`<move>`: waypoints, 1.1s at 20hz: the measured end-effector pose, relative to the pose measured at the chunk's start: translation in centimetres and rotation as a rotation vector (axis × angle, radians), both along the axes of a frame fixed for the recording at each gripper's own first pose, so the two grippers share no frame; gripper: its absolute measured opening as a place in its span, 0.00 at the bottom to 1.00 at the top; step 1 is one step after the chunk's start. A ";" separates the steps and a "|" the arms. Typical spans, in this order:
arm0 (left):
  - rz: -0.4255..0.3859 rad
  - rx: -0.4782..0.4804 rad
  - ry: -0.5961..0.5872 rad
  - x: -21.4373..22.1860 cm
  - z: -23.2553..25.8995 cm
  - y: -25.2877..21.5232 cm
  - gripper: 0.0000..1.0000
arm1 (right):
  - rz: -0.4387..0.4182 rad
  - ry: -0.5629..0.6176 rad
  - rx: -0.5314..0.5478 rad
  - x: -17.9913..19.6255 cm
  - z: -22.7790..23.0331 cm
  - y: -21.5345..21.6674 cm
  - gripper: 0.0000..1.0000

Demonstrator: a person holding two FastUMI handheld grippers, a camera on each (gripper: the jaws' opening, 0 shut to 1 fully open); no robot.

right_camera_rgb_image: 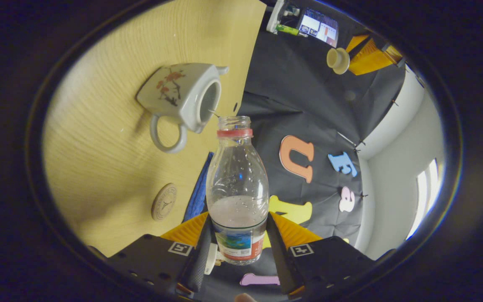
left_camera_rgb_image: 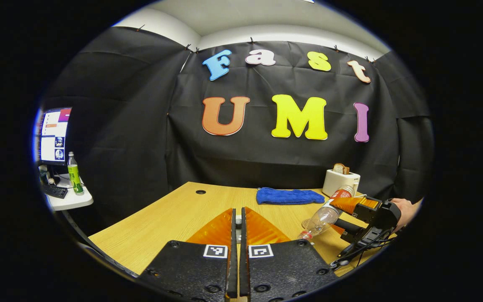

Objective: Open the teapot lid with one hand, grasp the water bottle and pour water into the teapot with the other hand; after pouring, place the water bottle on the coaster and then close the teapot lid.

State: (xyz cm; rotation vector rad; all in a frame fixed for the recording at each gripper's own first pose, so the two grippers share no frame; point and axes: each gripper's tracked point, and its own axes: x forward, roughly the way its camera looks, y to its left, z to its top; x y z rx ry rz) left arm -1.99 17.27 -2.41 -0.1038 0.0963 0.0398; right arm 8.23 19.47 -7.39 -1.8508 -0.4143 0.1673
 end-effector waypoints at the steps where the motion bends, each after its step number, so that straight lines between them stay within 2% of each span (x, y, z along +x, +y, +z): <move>1: 0.000 0.001 0.001 0.0 0.0 0.0 0.04 | 0.000 -0.002 -0.004 0.2 0.1 0.0 0.70; 22: 0.004 -0.017 -0.020 -0.3 0.7 0.1 0.04 | 0.052 -0.132 -0.167 -0.4 1.8 1.2 0.70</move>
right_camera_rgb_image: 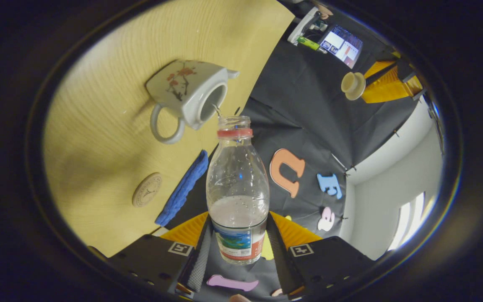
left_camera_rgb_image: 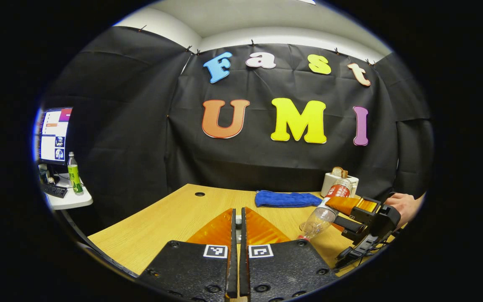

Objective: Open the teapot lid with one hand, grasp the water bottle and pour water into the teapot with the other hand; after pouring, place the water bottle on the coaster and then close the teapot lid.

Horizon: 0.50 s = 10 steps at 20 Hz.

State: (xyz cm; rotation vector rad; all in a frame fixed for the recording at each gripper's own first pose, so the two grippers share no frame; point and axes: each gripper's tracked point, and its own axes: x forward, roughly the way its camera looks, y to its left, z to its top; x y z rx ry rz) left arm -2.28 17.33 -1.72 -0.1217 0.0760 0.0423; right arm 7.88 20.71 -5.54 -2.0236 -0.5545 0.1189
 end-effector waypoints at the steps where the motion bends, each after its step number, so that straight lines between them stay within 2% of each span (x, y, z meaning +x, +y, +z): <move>1: 0.001 -0.002 -0.001 0.0 0.0 0.1 0.04 | 0.003 -0.004 -0.006 0.0 0.1 0.5 0.70; 10: 0.002 -0.005 -0.003 0.0 0.1 0.1 0.04 | 0.000 -0.003 -0.002 0.8 0.1 0.7 0.69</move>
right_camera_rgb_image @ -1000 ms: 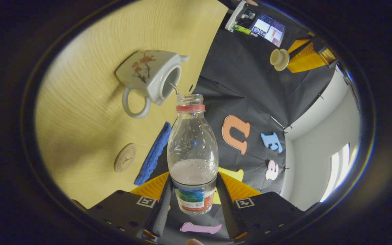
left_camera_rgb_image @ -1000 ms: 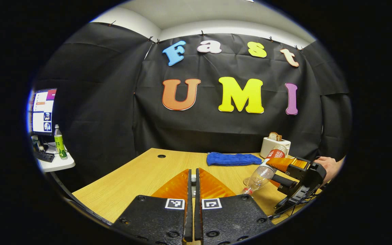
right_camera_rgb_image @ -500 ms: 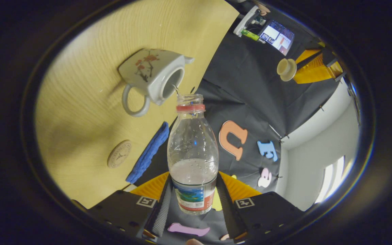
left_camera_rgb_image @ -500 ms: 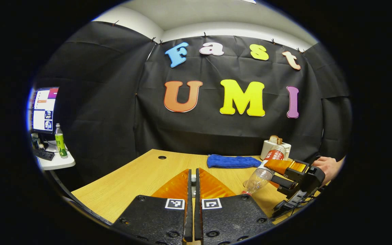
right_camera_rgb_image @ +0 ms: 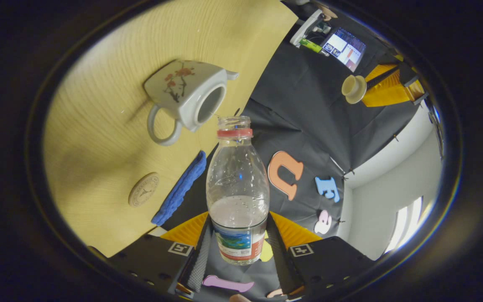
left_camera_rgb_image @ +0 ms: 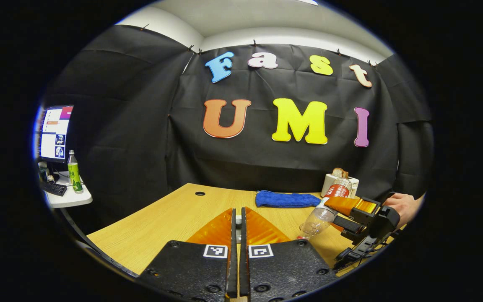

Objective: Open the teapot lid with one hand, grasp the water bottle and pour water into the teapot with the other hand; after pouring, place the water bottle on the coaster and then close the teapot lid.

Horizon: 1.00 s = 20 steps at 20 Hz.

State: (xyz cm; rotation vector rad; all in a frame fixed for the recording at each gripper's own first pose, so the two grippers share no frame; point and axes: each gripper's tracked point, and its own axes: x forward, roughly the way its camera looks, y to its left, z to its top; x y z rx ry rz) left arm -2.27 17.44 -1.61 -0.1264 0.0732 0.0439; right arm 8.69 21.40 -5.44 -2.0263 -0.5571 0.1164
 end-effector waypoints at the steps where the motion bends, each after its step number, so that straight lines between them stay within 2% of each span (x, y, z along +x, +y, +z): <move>1: 0.000 -0.002 -0.002 0.0 0.0 -0.1 0.04 | -0.003 0.016 0.015 0.0 0.0 -0.2 0.69; 6: 0.007 -0.004 -0.005 0.1 0.1 0.0 0.04 | -0.053 0.193 0.183 0.9 -1.9 -1.6 0.70; 9: 0.006 0.001 -0.008 0.0 0.2 -0.3 0.04 | -0.098 0.335 0.334 1.2 -3.3 -2.1 0.71; 14: 0.002 0.013 -0.009 0.4 0.1 -0.9 0.04 | -0.149 0.681 0.700 -0.7 -6.2 -1.5 0.72; 15: 0.001 0.019 -0.006 0.3 0.1 -1.0 0.04 | -0.139 0.730 0.774 -1.1 -5.7 -1.1 0.69; 20: -0.014 0.033 -0.003 0.7 -0.1 -2.1 0.04 | -0.057 0.969 1.208 -2.2 -3.1 0.5 0.71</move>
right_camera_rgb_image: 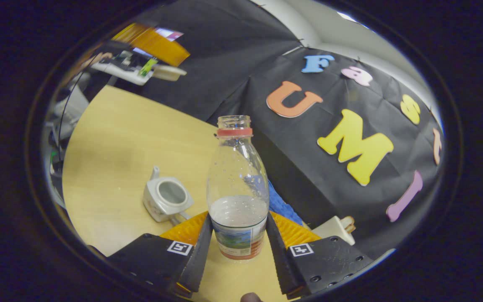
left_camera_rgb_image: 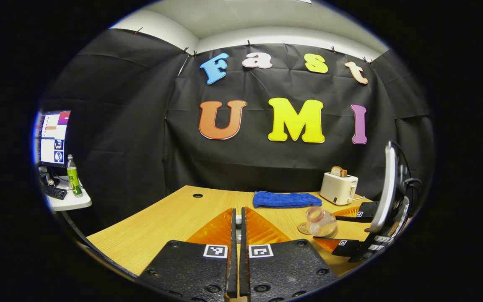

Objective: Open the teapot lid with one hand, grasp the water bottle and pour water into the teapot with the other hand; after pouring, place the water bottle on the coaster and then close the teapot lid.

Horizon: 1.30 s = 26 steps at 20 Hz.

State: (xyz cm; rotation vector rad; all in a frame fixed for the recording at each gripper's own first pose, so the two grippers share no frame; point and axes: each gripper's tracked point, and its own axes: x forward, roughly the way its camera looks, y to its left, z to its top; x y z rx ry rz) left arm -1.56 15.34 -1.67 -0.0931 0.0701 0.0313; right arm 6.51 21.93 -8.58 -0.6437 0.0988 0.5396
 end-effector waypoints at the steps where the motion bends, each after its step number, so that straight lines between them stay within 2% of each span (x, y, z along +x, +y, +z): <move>1: -0.005 0.004 0.003 0.1 -0.1 -0.3 0.04 | -0.003 0.041 0.089 -0.3 0.5 0.1 0.71; 4: -0.023 0.011 0.009 0.3 -0.3 -1.1 0.04 | -0.047 0.078 0.296 0.5 3.5 -0.9 0.69; 6: -0.030 0.014 0.010 0.4 -0.4 -1.5 0.04 | -0.087 0.090 0.416 2.5 5.6 -2.3 0.69; 9: -0.030 0.025 0.024 0.7 -0.9 -1.5 0.04 | -0.130 0.124 0.521 6.4 6.6 -3.4 0.69; 12: -0.025 0.032 0.024 0.6 -0.8 -1.5 0.04 | -0.163 0.144 0.564 9.8 6.2 -3.8 0.69; 18: 0.002 0.045 0.042 0.9 -1.5 -0.5 0.04 | -0.213 0.204 0.569 14.2 1.6 -3.7 0.70; 26: 0.006 0.049 0.075 1.4 -2.9 -0.3 0.04 | -0.240 0.226 0.559 15.2 -0.2 -3.1 0.72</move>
